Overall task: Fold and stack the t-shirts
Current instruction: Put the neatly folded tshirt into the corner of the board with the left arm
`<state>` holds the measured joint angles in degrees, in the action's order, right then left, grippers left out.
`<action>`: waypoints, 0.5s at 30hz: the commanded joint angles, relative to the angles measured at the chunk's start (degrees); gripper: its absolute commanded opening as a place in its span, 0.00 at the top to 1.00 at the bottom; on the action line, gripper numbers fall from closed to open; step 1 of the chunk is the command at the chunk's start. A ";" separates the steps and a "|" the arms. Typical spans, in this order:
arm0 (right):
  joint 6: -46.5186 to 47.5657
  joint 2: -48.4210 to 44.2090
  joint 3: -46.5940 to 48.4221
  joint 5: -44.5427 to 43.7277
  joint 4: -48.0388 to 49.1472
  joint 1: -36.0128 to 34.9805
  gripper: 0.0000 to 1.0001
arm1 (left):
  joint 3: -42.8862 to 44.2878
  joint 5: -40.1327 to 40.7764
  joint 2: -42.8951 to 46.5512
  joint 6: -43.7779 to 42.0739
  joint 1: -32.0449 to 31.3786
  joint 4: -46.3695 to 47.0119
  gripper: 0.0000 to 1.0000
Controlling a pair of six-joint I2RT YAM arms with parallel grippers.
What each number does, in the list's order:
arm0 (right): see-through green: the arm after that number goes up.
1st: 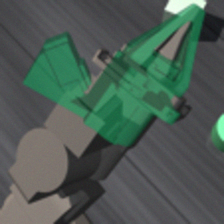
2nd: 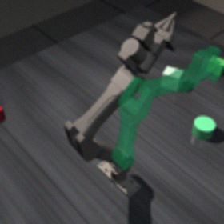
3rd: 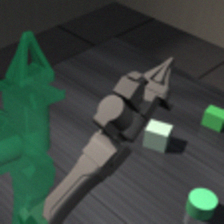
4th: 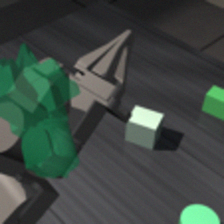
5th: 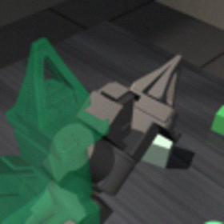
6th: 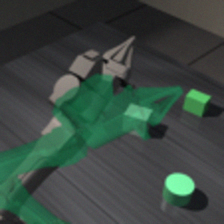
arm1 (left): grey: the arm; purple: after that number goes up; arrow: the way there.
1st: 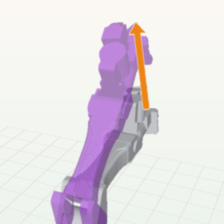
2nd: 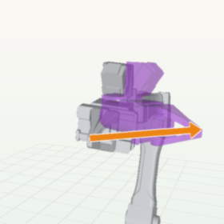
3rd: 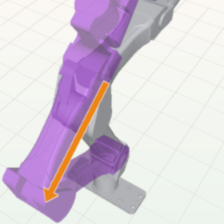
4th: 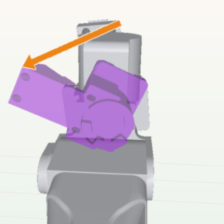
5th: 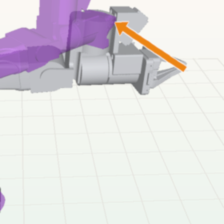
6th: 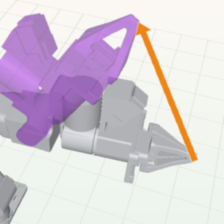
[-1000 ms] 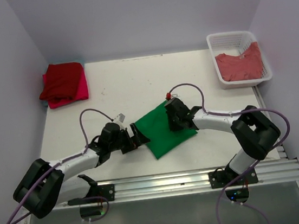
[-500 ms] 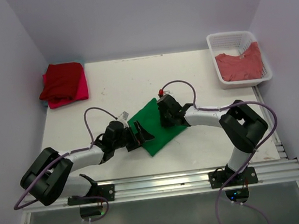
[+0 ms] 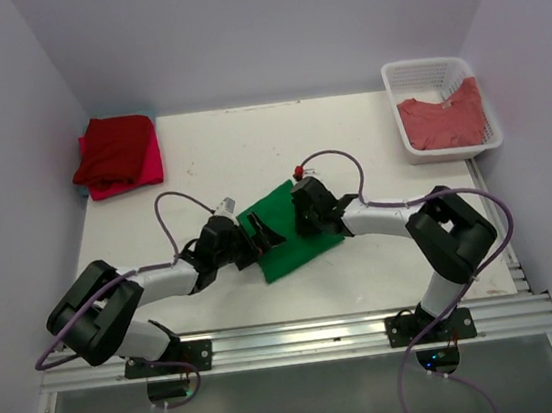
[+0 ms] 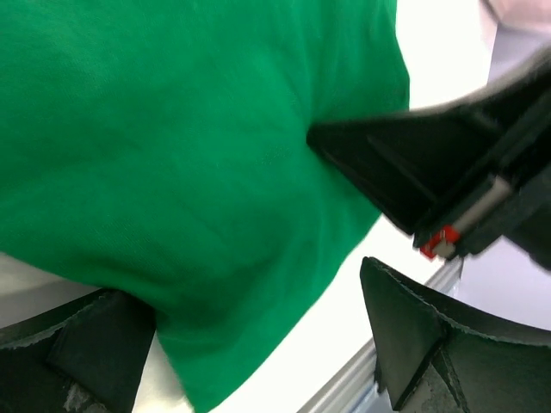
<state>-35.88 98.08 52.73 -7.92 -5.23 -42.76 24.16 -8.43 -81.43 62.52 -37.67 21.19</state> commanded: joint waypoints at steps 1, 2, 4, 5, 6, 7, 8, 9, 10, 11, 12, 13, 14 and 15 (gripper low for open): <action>-1.30 -2.19 -2.71 0.37 -1.27 -0.65 1.00 | 0.18 10.18 -5.65 -1.35 0.32 -6.08 0.00; -1.30 -2.46 -2.98 0.36 -1.18 -0.57 1.00 | 1.57 9.84 -6.72 -1.52 0.40 -5.81 0.00; -1.30 -2.90 -3.60 0.19 -1.27 -0.65 1.00 | 2.99 9.22 -9.87 -1.70 0.40 -4.50 0.00; -1.39 -2.90 -3.86 0.01 -1.18 -0.65 1.00 | 3.95 8.78 -10.76 -1.70 0.40 -3.80 0.00; -1.39 -3.16 -3.95 0.01 -1.27 -0.65 1.00 | 4.40 8.69 -11.64 -1.70 0.49 -2.13 0.00; -1.56 -3.25 -4.47 0.01 -1.01 -0.57 1.00 | 4.58 7.30 -13.21 -1.79 0.58 -1.07 0.01; -1.65 -3.34 -4.65 -0.07 -0.83 -0.65 1.00 | 5.01 6.33 -13.93 -1.88 0.49 -0.37 0.03; -1.74 -3.51 -4.83 -0.07 -0.74 -0.65 1.00 | 5.02 5.88 -14.37 -1.88 0.49 0.94 0.09; -1.83 -3.69 -5.09 -0.25 -0.74 -0.65 1.00 | 5.02 5.44 -14.98 -1.88 0.58 1.65 0.11; -1.83 -3.86 -5.27 -0.25 -0.65 -0.65 1.00 | 4.76 4.83 -15.16 -2.05 0.58 2.27 0.14; -1.74 -3.86 -5.36 -0.34 -0.48 -0.74 1.00 | 4.58 4.39 -15.16 -2.14 0.67 3.58 0.23; -1.74 -3.78 -5.53 -0.51 -0.30 -0.66 1.00 | 4.32 3.69 -15.25 -2.23 0.58 4.20 0.27; -1.74 -3.78 -5.62 -0.51 -0.30 -0.57 1.00 | 3.97 3.16 -15.34 -2.58 0.67 4.99 0.31; -1.74 -3.69 -5.62 -0.51 -0.04 -0.65 1.00 | 3.70 2.46 -15.77 -2.84 0.67 7.00 0.43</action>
<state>-37.01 94.89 48.66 -8.03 -3.99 -42.74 30.46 -5.82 -94.04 62.00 -37.06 30.70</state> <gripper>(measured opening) 0.008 0.619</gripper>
